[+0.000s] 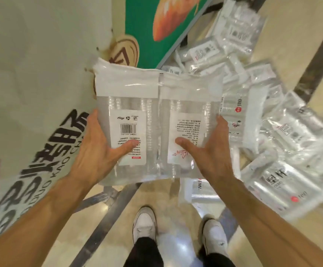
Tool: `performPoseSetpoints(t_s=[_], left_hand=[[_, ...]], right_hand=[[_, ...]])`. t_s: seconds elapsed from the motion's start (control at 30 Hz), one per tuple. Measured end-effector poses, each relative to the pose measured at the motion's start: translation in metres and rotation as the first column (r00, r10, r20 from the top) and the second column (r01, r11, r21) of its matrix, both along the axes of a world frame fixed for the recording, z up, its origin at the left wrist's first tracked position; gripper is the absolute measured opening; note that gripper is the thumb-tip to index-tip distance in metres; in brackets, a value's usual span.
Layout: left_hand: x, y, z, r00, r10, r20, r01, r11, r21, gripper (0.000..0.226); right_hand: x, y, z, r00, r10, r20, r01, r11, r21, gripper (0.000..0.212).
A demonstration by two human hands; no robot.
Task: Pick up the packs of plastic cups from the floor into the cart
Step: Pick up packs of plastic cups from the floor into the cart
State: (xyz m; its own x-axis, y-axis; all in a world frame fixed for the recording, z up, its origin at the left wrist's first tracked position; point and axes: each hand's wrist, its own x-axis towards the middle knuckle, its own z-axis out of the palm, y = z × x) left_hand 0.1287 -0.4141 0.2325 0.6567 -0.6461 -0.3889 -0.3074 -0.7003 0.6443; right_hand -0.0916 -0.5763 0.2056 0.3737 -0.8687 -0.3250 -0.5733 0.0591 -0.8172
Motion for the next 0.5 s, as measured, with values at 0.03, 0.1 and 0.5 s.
performPoseSetpoints(t_s=[0.03,0.1,0.5], left_hand=[[-0.004,-0.002,0.028,0.999,-0.009,-0.031,0.01,1.0,0.017,0.105],[-0.01,-0.001,0.083,0.997,-0.003,-0.071,0.005,0.999,0.034,0.103],[-0.108,0.076,0.424,0.971,0.237,-0.035,-0.239,0.965,-0.105,0.078]], right_hand=[[-0.004,0.0,0.026,1.0,-0.021,0.012,0.02,0.998,0.054,0.11],[-0.013,0.003,0.081,1.0,-0.018,0.013,0.016,0.991,0.133,0.106],[-0.064,0.025,0.42,0.956,0.293,-0.011,-0.29,0.95,0.112,0.102]])
